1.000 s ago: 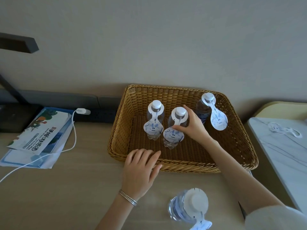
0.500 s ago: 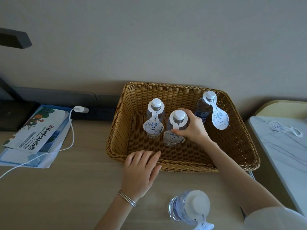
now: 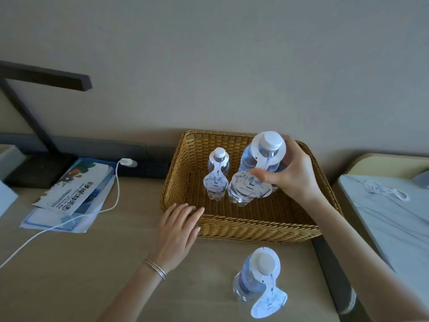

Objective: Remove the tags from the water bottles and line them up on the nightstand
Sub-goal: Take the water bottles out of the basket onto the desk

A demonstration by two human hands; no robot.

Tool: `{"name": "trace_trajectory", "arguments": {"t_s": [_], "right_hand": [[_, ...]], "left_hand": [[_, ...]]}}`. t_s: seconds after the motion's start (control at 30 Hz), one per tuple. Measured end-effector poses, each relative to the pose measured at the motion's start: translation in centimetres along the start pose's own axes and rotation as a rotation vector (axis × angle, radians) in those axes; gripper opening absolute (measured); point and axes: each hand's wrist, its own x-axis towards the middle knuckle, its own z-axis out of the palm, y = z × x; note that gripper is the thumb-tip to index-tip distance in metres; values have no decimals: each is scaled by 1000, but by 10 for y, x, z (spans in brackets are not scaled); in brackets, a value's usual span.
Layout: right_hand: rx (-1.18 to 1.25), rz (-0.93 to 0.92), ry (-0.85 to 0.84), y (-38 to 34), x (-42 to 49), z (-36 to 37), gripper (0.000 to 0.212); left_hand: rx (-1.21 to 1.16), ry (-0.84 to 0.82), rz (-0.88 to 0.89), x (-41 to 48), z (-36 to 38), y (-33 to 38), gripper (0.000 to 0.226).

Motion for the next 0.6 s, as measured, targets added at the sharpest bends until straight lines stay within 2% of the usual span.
{"name": "trace_trajectory", "arguments": {"t_s": [0.13,0.27,0.4,0.6], "right_hand": [[122,-32,-47,-44,-22,-10,72],[172,-12,-160,-70,-51,-9,62],[104,24,-236,-77,-83,9,58],[-2,143,-240,-60,-131,55,61]], "left_hand": [[10,-51,17,-6,-9,-10,41],[24,-89,7,-7,-18,-11,42],[66,-148,57,-6,-26,-13,44],[97,-247,224,-7,-34,-36,49]]}}
